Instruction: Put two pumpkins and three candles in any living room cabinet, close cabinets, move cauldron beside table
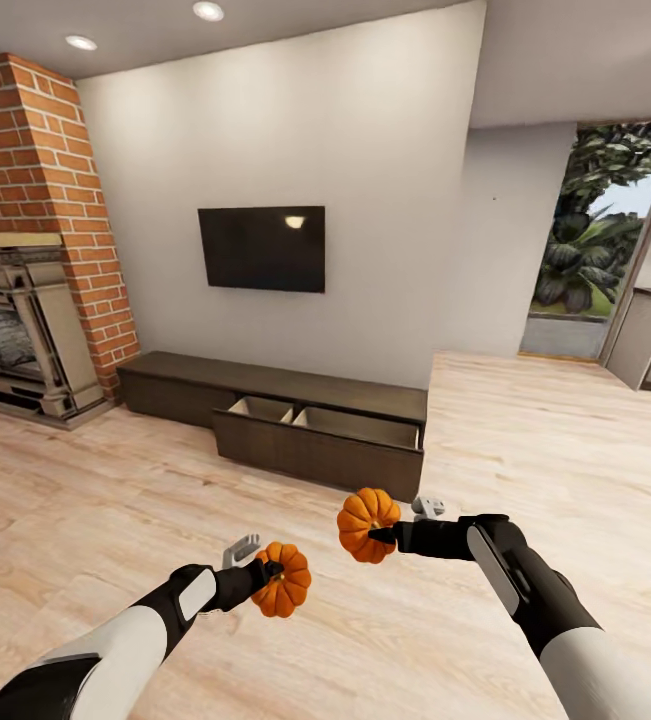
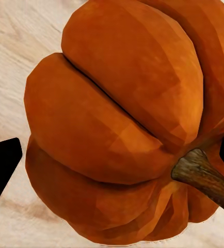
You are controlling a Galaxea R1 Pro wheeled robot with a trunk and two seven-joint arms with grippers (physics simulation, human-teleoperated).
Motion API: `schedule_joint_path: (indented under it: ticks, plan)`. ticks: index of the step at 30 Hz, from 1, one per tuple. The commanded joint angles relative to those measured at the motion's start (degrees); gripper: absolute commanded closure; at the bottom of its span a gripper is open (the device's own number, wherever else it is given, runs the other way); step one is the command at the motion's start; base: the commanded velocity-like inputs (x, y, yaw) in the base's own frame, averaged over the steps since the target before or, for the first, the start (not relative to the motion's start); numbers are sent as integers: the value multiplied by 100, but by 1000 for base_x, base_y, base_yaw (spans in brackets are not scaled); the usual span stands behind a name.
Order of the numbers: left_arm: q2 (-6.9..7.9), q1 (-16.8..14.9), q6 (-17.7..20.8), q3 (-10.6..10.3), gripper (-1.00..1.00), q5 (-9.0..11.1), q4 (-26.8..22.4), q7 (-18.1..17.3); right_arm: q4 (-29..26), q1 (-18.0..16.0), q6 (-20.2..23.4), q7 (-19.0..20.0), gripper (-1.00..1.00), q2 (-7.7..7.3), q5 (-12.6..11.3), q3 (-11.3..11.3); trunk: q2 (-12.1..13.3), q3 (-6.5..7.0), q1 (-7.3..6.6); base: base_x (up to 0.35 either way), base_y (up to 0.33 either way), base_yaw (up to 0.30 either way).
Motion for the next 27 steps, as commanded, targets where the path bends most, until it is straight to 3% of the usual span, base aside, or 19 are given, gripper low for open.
schedule_joint_path:
  ticks: [1, 17, 27]
  plan:
    - [-2, -2, 43, 66, 100, 9, -9, -5, -7, -6, 27, -11, 100, -4, -30, 9, -3, -6, 3, 295, 195, 0]
    - [-2, -2, 43, 66, 100, 9, -10, -5, -7, -4, 27, -11, 100, -1, -30, 9, 638, 281, -349, 304, 192, 0]
    - [-2, -2, 43, 58, 100, 9, -7, -5, -7, -4, 27, -19, 100, -4, -30, 9, 719, 317, -393, 307, 188, 0]
